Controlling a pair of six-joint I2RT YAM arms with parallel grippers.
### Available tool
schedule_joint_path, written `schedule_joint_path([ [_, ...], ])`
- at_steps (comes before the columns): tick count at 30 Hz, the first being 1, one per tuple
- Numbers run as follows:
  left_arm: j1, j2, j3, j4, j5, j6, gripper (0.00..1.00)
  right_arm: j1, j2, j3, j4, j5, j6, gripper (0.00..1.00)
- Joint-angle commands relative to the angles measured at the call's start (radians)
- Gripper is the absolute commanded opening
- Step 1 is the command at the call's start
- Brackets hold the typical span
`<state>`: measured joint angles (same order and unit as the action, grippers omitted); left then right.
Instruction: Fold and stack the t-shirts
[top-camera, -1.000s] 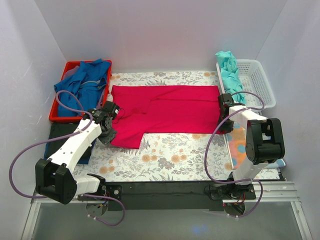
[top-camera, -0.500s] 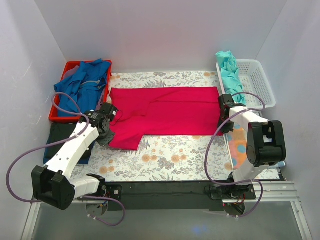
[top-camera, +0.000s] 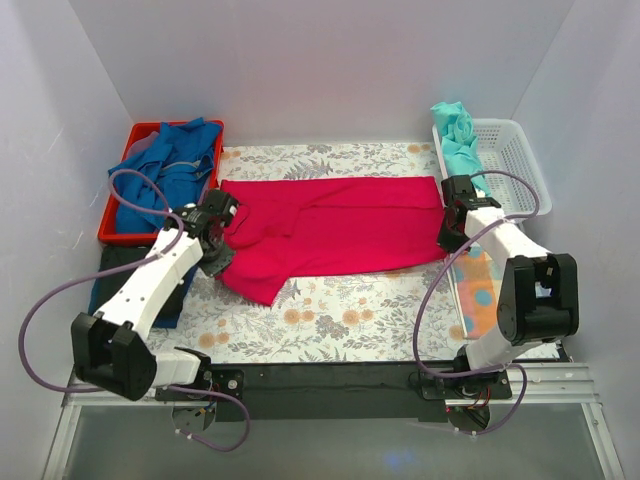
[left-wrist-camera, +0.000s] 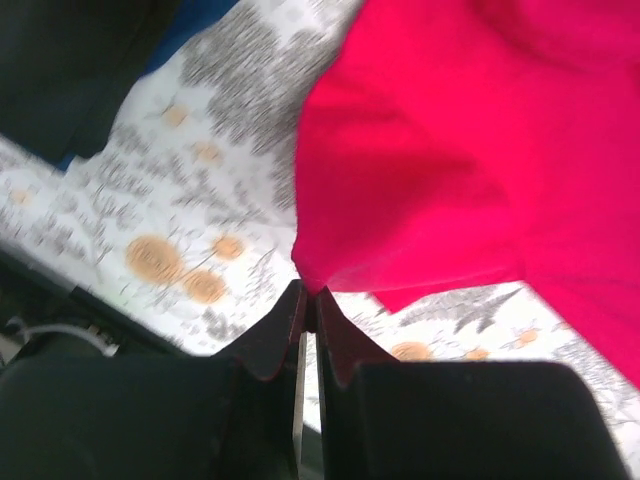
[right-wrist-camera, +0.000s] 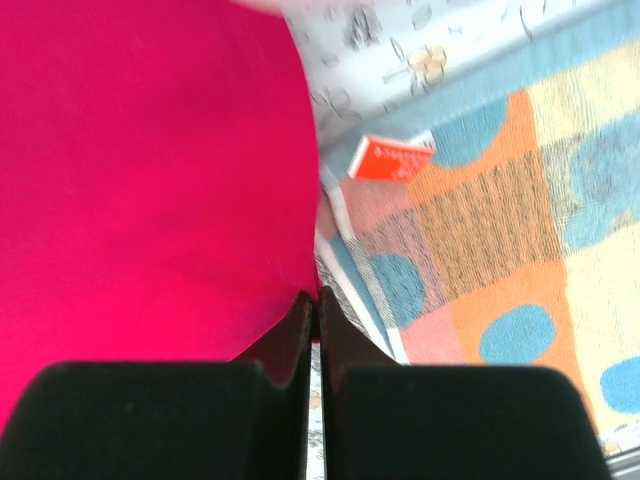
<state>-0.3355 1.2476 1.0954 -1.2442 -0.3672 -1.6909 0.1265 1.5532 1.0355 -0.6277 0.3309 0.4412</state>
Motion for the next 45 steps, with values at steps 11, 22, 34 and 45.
schedule_joint_path([
  [11,0.170,0.295,0.293,0.295,-0.033,0.240,0.00,-0.018,0.199,0.290,0.042,-0.010,0.007,0.01],
  [22,0.231,0.481,0.463,0.370,0.005,0.313,0.00,-0.060,0.366,0.457,0.057,-0.015,0.008,0.01],
  [34,0.276,0.650,0.641,0.377,0.053,0.352,0.00,-0.071,0.462,0.572,0.057,-0.003,0.027,0.01],
  [45,0.297,0.820,0.785,0.410,0.079,0.364,0.00,-0.071,0.510,0.623,0.089,-0.007,0.099,0.01],
])
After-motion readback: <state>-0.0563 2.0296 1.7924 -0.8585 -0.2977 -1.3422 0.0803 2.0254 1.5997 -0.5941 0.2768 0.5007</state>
